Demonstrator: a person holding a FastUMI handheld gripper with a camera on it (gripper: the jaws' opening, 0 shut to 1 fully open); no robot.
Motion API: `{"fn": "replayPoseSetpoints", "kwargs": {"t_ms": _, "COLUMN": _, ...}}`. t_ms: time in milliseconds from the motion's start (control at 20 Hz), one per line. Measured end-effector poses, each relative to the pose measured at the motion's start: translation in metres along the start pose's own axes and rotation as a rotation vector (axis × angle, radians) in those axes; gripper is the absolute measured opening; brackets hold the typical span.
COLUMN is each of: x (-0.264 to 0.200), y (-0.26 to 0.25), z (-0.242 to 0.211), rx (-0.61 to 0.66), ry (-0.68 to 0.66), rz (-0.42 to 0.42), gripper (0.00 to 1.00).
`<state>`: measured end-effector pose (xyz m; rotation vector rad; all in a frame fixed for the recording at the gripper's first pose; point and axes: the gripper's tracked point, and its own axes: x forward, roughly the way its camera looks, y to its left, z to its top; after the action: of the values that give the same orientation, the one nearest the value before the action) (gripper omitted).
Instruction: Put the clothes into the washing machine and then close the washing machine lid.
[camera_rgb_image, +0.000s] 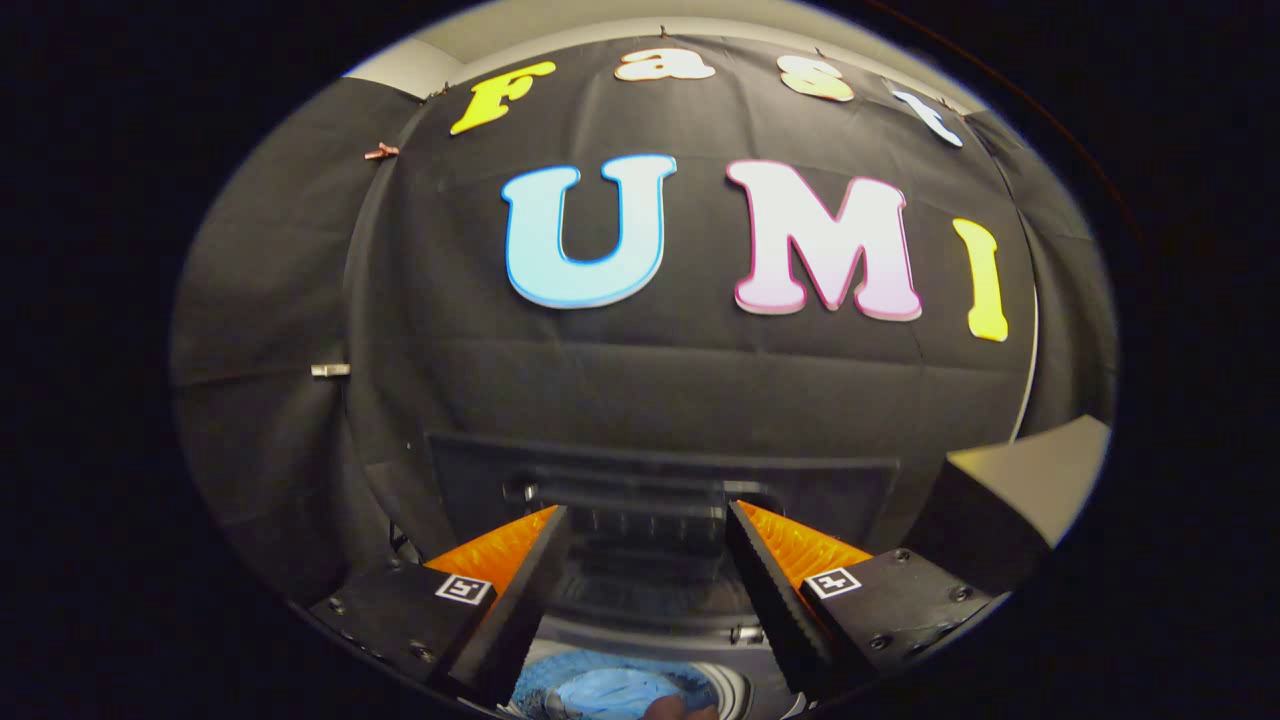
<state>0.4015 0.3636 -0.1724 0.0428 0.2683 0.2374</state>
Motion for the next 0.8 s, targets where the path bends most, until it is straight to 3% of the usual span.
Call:
{"fn": "replayPoseSetpoints", "kwargs": {"t_ms": 200, "x": 0.043, "y": -0.013, "z": 0.008, "rx": 0.049, "ry": 0.072, "rz": -0.064, "gripper": 0.97}}
{"fn": "replayPoseSetpoints", "kwargs": {"t_ms": 300, "x": 0.055, "y": -0.010, "z": 0.012, "rx": 0.039, "ry": 0.089, "rz": -0.052, "gripper": 0.95}}
{"fn": "replayPoseSetpoints", "kwargs": {"t_ms": 450, "x": 0.052, "y": -0.014, "z": 0.037, "rx": -0.002, "ry": -0.020, "rz": -0.097, "gripper": 1.00}}
{"fn": "replayPoseSetpoints", "kwargs": {"t_ms": 600, "x": 0.067, "y": -0.016, "z": 0.018, "rx": -0.027, "ry": 0.084, "rz": -0.113, "gripper": 0.98}}
{"fn": "replayPoseSetpoints", "kwargs": {"t_ms": 750, "x": 0.080, "y": -0.015, "z": 0.005, "rx": 0.098, "ry": 0.136, "rz": -0.096, "gripper": 0.99}}
{"fn": "replayPoseSetpoints", "kwargs": {"t_ms": 800, "x": 0.080, "y": -0.011, "z": 0.005, "rx": 0.085, "ry": 0.126, "rz": -0.089, "gripper": 0.98}}
